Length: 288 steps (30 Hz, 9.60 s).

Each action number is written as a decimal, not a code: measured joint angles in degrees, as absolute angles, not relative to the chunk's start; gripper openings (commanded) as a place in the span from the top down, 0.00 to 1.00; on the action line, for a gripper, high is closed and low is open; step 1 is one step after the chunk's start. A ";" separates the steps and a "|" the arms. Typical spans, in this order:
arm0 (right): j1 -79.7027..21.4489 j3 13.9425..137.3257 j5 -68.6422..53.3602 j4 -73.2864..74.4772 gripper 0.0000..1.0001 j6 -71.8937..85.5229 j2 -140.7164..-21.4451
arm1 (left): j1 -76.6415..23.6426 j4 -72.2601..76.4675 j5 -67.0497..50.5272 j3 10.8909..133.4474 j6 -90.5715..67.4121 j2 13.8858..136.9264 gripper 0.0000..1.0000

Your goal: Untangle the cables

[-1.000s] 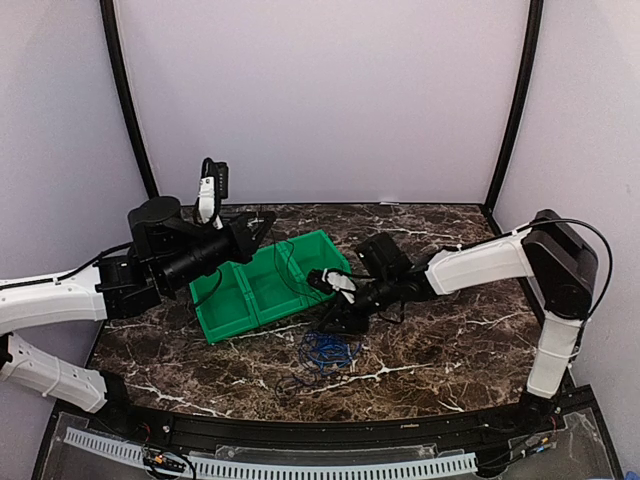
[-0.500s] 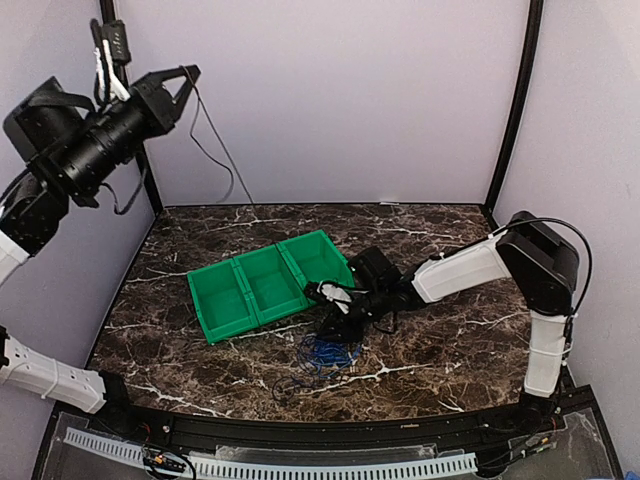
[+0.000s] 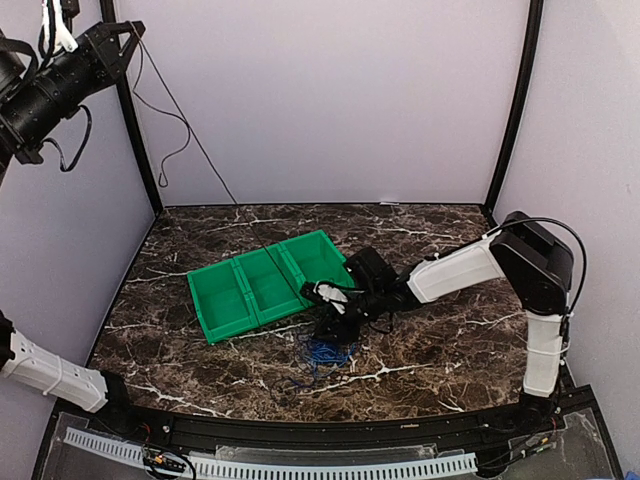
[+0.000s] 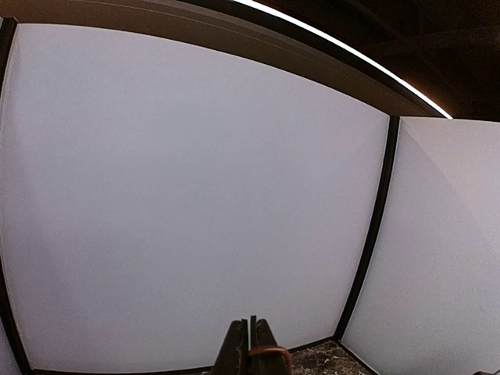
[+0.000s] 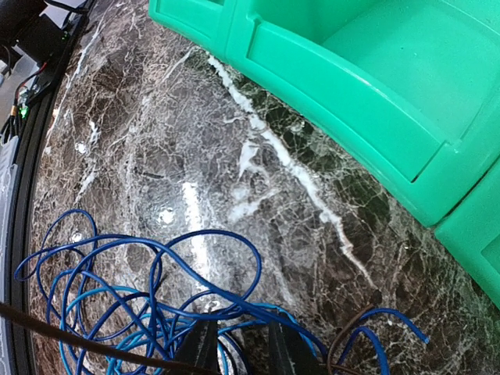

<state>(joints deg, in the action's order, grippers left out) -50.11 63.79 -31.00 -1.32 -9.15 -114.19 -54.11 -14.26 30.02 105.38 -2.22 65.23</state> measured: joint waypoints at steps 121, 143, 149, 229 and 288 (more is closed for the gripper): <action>-15.42 41.10 -37.26 16.75 0.25 -28.42 -64.40 | -42.52 -30.94 44.42 103.74 3.18 79.33 1.00; -15.42 41.10 -37.32 17.19 0.26 -28.91 -66.65 | -40.64 -30.44 34.00 68.29 -17.28 73.60 1.00; -15.42 41.10 -37.30 17.19 0.26 -28.93 -66.65 | -39.07 -27.11 29.23 64.01 -20.80 74.74 1.00; -15.42 41.23 -37.43 19.51 0.26 -31.00 -68.79 | -31.59 -22.46 -2.46 56.95 -30.85 82.85 0.78; -33.56 55.33 -44.42 19.35 0.49 -15.86 -98.74 | -44.38 9.87 -5.61 54.52 -21.91 87.92 0.48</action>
<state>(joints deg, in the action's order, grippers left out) -33.56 55.33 -44.42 19.35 -15.86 -98.74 -44.38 9.87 -5.61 54.52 -21.91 87.92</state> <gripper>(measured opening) 0.513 0.541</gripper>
